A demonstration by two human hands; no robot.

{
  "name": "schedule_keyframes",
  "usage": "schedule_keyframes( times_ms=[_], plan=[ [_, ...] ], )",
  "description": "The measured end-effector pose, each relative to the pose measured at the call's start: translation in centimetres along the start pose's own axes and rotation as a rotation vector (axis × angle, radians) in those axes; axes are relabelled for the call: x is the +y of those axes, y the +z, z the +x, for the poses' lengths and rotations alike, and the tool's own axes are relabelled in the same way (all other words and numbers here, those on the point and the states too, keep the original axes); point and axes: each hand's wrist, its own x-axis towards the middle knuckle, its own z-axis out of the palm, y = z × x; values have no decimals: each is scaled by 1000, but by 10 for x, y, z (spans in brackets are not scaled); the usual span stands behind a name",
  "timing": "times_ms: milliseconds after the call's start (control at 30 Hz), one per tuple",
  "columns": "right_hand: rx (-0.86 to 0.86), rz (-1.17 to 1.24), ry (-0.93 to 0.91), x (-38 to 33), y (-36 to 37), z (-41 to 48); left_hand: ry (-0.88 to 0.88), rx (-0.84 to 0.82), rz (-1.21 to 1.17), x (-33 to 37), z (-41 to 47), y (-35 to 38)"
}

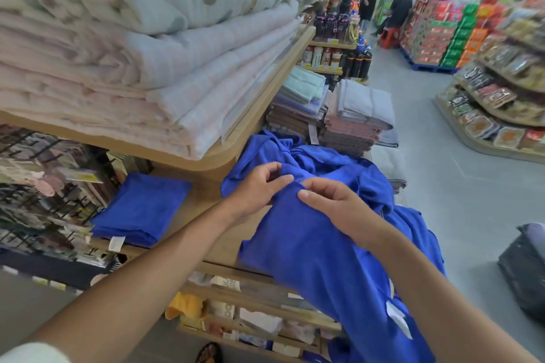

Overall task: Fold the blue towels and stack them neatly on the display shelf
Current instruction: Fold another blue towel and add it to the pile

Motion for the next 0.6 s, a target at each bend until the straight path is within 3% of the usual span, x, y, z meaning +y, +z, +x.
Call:
schedule_keyframes(
  times_ms=[100, 267, 367, 500, 600],
  plan=[
    [165, -295, -176, -2, -2, 17, -14, -31, -108, 18, -12, 8],
    [423, -416, -331, -11, -3, 24, 19, 16, -172, 43, -25, 9],
    [499, -453, -375, -18, -1, 24, 115, 21, -81, 60, -33, 9],
    [492, -490, -451, -34, -8, 19, 247, 17, 144, 87, -41, 7],
    [314, -379, -455, -58, -19, 14, 299, 4, 181, 114, -43, 5]
  ],
)
